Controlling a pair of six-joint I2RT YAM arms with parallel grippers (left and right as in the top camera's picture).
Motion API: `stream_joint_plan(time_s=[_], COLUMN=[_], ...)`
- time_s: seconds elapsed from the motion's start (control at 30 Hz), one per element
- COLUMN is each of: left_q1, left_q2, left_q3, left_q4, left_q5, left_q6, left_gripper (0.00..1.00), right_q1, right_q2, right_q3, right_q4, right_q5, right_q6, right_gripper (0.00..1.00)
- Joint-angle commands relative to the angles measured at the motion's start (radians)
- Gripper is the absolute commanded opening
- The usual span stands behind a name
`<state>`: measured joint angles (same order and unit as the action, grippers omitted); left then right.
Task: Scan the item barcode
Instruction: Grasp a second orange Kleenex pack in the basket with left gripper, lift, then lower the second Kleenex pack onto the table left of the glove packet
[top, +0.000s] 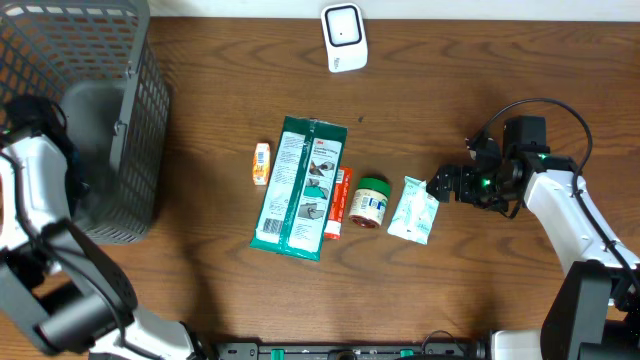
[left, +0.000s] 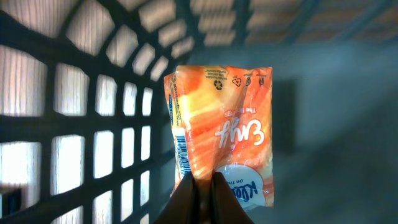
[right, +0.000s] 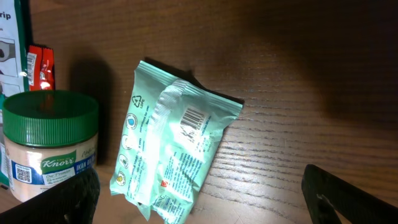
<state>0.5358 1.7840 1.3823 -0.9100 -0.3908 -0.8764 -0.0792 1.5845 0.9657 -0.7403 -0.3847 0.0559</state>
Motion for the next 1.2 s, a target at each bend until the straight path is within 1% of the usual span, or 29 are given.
stream_joint_plan(time_s=[0.0, 0.13, 0.23, 0.37, 0.43, 0.5, 0.53, 0.63, 0.77, 0.87, 1.0, 1.07, 1.17], left_q1=[0.002, -0.015, -0.045, -0.142, -0.199, -0.275, -0.341, -0.473, -0.640, -0.758, -0.886, -0.931, -0.982], left_q2=[-0.119, -0.223, -0.310, -0.452, -0.505, -0.559, -0.594, -0.630, -0.620, -0.573, -0.455, -0.377, -0.245], left_q3=[0.060, 0.085, 0.104, 0.127, 0.132, 0.134, 0.134, 0.134, 0.133, 0.127, 0.126, 0.126, 0.126], left_q4=[0.004, 0.046, 0.048, 0.070, 0.089, 0.098, 0.095, 0.076, 0.005, -0.066, -0.185, -0.235, -0.312], left_q5=[-0.014, -0.014, -0.014, -0.015, -0.030, -0.073, -0.106, -0.160, -0.230, -0.310, -0.436, -0.463, -0.467], left_q6=[0.047, 0.158, 0.200, 0.267, 0.312, 0.327, 0.330, 0.358, 0.364, 0.364, 0.363, 0.351, 0.295], left_gripper=[0.07, 0.07, 0.07, 0.07, 0.07, 0.07, 0.07, 0.07, 0.07, 0.07, 0.07, 0.07, 0.07], right_q1=[0.009, 0.009, 0.009, 0.009, 0.009, 0.009, 0.009, 0.009, 0.009, 0.009, 0.009, 0.009, 0.009], right_q2=[-0.008, -0.008, -0.008, -0.008, -0.008, -0.008, -0.008, -0.008, -0.008, -0.008, -0.008, -0.008, -0.008], right_q3=[-0.004, -0.004, -0.004, -0.004, -0.004, -0.004, -0.004, -0.004, -0.004, -0.004, -0.004, -0.004, -0.004], right_q4=[-0.001, -0.001, -0.001, -0.001, -0.001, -0.001, -0.001, -0.001, -0.001, -0.001, -0.001, -0.001, -0.001], right_q5=[0.000, 0.000, 0.000, 0.000, 0.000, 0.000, 0.000, 0.000, 0.000, -0.001, -0.001, 0.000, 0.000], right_q6=[-0.001, -0.001, -0.001, -0.001, -0.001, -0.001, -0.001, -0.001, -0.001, -0.001, -0.001, -0.001, -0.001], right_gripper=[0.99, 0.99, 0.99, 0.99, 0.99, 0.99, 0.99, 0.99, 0.99, 0.99, 0.99, 0.99, 0.99])
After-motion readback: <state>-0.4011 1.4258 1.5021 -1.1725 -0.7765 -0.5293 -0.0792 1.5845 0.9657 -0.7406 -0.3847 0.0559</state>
